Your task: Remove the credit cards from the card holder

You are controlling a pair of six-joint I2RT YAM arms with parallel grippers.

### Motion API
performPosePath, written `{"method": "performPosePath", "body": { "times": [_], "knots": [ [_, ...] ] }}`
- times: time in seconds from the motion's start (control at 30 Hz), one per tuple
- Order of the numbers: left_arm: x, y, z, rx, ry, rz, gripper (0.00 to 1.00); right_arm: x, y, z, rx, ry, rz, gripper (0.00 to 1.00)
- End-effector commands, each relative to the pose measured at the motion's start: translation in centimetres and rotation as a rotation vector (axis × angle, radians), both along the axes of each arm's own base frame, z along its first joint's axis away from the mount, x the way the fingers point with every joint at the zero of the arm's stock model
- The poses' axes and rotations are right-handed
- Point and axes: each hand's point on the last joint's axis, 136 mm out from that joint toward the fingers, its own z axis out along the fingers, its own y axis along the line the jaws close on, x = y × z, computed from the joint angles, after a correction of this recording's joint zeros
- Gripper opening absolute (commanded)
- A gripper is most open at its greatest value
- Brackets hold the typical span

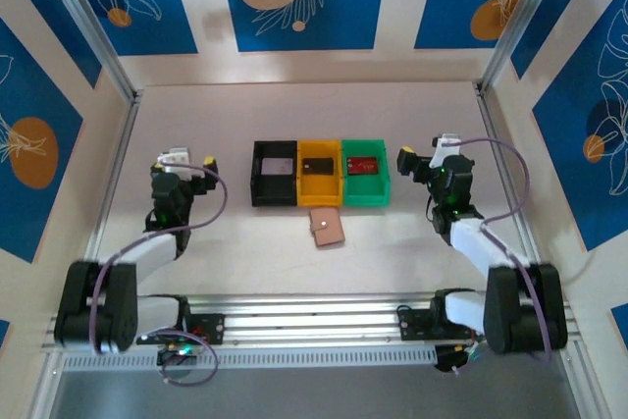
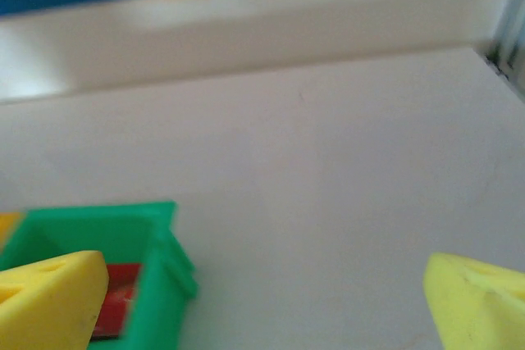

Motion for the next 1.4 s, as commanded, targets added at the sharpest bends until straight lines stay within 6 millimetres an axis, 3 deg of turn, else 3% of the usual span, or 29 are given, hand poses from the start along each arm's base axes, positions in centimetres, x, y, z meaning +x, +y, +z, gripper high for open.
{"method": "performPosePath", "body": {
  "times": [0.0, 0.1, 0.2, 0.37, 0.5, 0.63, 0.77, 0.93, 1.1, 1.37],
  "knots": [
    [-2.4, 3.0, 2.5, -0.324, 0.022, 0.255, 1.0, -1.9, 2.9, 4.3, 0.144, -0.007, 0.101, 0.99],
    [-5.0, 3.2, 4.9, -0.478, 0.007, 0.297, 1.0, -3.7, 4.3, 7.3, 0.407, 0.048, 0.125, 0.99],
    [-5.4, -0.5, 6.9, -0.538, 0.006, 0.078, 1.0, -5.2, 3.7, 7.2, 0.603, 0.157, 0.019, 0.99],
    [-6.3, -5.6, 4.8, -0.698, 0.234, -0.119, 1.0, -7.4, 6.8, 7.4, 0.55, 0.181, 0.151, 0.99],
    [-8.6, -7.0, 3.0, -0.61, 0.372, -0.132, 1.0, -9.5, 9.7, 5.4, 0.433, 0.285, 0.18, 0.99],
    [-11.2, -8.1, 0.6, -0.516, 0.491, -0.113, 1.0, -11.8, 12.3, 1.6, 0.299, 0.416, 0.189, 1.0],
    [-13.3, -9.3, -2.2, -0.42, 0.626, -0.118, 1.0, -14.1, 14.2, -2.4, 0.217, 0.561, 0.185, 0.92],
    [-15.2, -11.2, -5.2, -0.404, 0.73, -0.15, 1.0, -15.9, 16.6, -5.7, 0.12, 0.668, 0.209, 0.87],
    [-16.2, -14.1, -6.8, -0.393, 0.802, -0.206, 1.0, -16.1, 17.6, -8.2, 0.051, 0.76, 0.211, 0.8],
    [-16.8, -17.8, -7.6, -0.392, 0.835, -0.302, 1.0, -15.1, 18.5, -11.3, 0.056, 0.882, 0.203, 0.71]
  ]
}}
